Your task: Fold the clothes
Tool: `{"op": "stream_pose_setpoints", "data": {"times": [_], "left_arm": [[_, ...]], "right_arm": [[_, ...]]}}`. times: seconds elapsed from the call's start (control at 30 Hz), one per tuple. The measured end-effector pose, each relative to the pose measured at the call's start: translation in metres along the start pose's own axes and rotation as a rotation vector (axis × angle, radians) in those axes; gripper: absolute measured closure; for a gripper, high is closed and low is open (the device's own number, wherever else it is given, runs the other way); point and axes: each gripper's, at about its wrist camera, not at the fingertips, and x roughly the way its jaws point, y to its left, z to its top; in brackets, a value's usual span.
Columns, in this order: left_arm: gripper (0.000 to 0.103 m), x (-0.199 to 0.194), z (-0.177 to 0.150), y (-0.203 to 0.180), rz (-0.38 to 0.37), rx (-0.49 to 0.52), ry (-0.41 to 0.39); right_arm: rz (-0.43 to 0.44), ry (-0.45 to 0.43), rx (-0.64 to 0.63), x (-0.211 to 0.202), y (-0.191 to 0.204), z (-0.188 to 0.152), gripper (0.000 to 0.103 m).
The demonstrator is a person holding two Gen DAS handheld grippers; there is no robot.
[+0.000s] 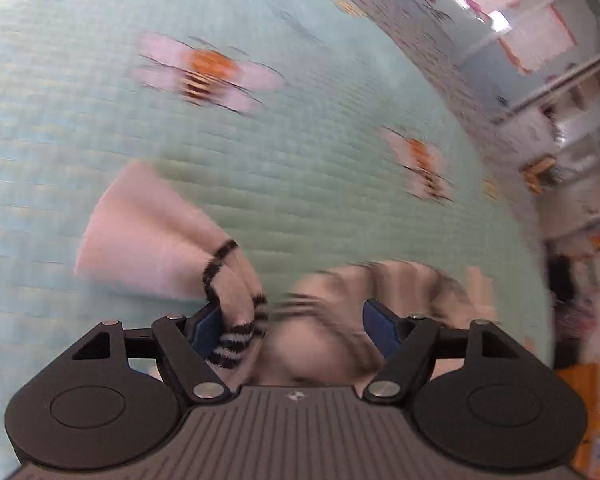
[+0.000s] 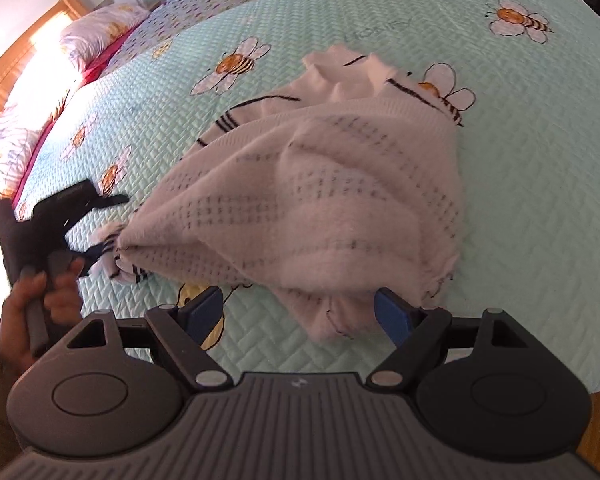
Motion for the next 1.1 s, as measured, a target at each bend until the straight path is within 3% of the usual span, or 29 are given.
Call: {"op": "stream_pose_setpoints", "data": {"times": [0.03, 0.13, 0.2, 0.43, 0.53, 0.63, 0.73, 1.1], "left_arm": [[0.027, 0.01, 0.003, -0.019, -0.064, 0.041, 0.03], [0.027, 0.025, 0.0, -0.085, -0.161, 0.256, 0.118], [0.028, 0.021, -0.01, -0.11, -0.135, 0.331, 0.126], [0.027, -0.015, -0.086, -0.168, 0.195, 0.803, 0.054], [0.026, -0.03, -0.117, -0.17, 0.355, 0.915, 0.008], [0.025, -0.042, -0.14, -0.167, 0.448, 0.957, -0.002], [0.025, -0.061, -0.151, -0.163, 0.519, 0.931, 0.03], [0.025, -0.096, -0.153, -0.166, 0.634, 0.839, -0.107]], "right_arm": [[0.0, -0.008, 0.009, -0.002, -0.004, 0.001, 0.02], [-0.001, -0.034, 0.036, -0.01, -0.016, 0.003, 0.02], [-0.001, -0.051, 0.054, -0.015, -0.024, 0.005, 0.02], [-0.003, -0.063, 0.035, -0.014, -0.027, 0.006, 0.02], [-0.007, -0.069, 0.007, -0.013, -0.024, 0.006, 0.02], [-0.037, -0.068, -0.028, -0.01, -0.018, 0.011, 0.02], [-0.056, -0.078, -0.077, -0.01, -0.006, 0.02, 0.02], [-0.121, -0.132, -0.198, -0.007, 0.028, 0.029, 0.02]]}}
